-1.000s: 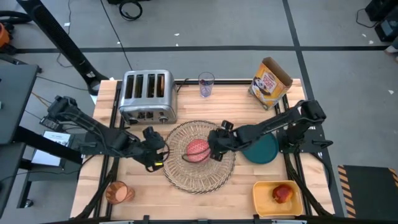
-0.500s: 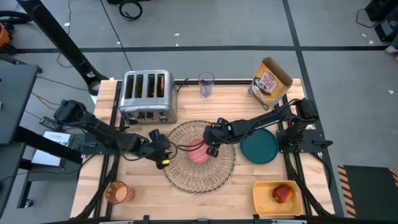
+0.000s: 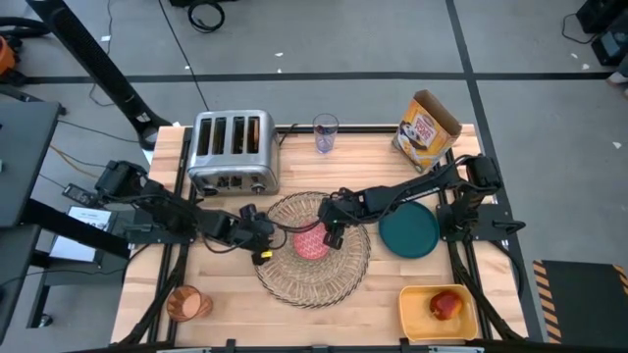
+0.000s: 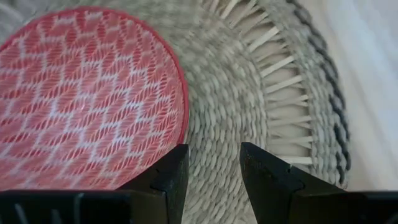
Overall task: Arrange a breakfast setting
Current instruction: Adjust the brown placemat
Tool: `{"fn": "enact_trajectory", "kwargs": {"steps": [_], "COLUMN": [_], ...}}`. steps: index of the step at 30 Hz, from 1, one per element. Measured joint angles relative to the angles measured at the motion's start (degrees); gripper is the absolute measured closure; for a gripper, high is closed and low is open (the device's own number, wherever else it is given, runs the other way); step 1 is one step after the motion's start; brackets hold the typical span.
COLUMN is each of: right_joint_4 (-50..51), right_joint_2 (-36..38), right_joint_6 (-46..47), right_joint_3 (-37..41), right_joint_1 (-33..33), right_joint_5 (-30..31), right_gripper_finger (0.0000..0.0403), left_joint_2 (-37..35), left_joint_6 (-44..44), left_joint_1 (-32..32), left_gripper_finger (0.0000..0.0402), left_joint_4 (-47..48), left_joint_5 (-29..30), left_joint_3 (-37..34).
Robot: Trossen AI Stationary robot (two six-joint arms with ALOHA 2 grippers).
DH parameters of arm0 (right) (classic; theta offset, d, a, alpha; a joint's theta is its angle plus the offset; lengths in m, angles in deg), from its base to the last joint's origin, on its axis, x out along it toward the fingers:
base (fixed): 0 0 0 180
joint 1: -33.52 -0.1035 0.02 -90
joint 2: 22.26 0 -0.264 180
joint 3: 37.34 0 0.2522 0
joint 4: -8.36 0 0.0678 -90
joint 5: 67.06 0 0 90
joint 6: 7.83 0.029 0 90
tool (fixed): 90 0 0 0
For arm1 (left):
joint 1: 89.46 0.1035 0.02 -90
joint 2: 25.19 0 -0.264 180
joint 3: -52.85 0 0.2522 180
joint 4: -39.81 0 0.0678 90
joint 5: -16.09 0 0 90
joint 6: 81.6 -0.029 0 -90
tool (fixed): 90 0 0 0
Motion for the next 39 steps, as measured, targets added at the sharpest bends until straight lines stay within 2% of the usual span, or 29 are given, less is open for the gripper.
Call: {"fn": "enact_trajectory", "kwargs": {"steps": [3,22,30,32,36,39], "right_joint_4": [-0.4,-0.1,-0.7,-0.2,-1.1,-4.7], "right_joint_2": [0.0,0.1,0.1,0.1,0.1,-0.4], "right_joint_6": [-0.1,-0.4,-2.5,-3.2,-3.0,-3.1], "right_joint_3": [0.0,0.0,0.0,0.0,0.0,0.0], "right_joint_1": [0.1,0.0,-0.7,-0.8,0.2,1.4], "right_joint_5": [-2.6,-3.0,-11.1,-8.6,0.3,0.9], "right_gripper_finger": [0.0249,0.0249,0.0249,0.0249,0.0249,0.0249], "left_joint_2": [0.0,2.8,2.8,2.8,2.8,2.8], "left_joint_6": [0.0,0.0,-0.1,-0.1,-0.2,-0.2], "left_joint_1": [0.6,7.2,10.7,11.4,11.9,11.9], "left_gripper_finger": [0.0166,0.0166,0.0166,0.0166,0.0166,0.0166], "left_joint_4": [0.1,-2.5,-2.4,-2.4,-3.4,-4.3], "left_joint_5": [0.3,1.2,1.9,1.9,2.0,2.1], "left_joint_3": [0.0,0.1,0.1,0.1,0.0,0.0]}}
